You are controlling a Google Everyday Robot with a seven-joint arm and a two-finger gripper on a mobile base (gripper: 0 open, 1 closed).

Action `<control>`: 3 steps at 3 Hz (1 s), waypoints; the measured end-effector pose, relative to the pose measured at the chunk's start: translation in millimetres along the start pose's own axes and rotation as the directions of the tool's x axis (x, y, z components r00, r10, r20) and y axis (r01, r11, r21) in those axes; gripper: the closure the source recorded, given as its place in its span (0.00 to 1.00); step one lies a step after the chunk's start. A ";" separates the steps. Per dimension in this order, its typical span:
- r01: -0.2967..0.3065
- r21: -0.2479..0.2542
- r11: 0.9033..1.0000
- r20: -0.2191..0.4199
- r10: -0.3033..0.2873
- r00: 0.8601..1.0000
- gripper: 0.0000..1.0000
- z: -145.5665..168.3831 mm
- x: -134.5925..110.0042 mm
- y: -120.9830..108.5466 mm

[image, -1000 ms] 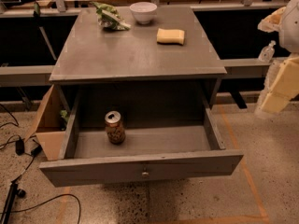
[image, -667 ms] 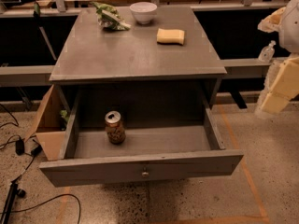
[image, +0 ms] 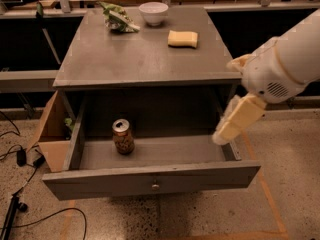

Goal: Pick orange can from top drawer and place on counter

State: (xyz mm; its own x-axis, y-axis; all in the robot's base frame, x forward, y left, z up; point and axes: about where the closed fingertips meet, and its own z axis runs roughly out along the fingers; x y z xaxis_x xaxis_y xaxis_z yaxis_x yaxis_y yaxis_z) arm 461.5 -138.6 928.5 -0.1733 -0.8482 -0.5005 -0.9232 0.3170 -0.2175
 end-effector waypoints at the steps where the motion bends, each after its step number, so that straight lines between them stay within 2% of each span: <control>1: -0.012 -0.102 0.995 0.199 0.032 0.980 0.00 77.8 -39.3 22.9; 2: -0.029 -0.070 0.997 0.277 0.047 0.960 0.00 85.7 -65.2 13.5; 3: -0.029 -0.067 0.997 0.273 0.046 0.961 0.00 85.2 -63.7 12.8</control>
Offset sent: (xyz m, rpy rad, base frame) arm 0.0099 0.0651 -0.0461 0.1856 0.0320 0.0689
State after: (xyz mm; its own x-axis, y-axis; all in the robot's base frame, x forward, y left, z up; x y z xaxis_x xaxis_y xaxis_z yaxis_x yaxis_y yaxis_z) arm 490.0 -44.4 886.2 -0.1153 -0.6844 -0.7199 -0.9386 0.3123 -0.1466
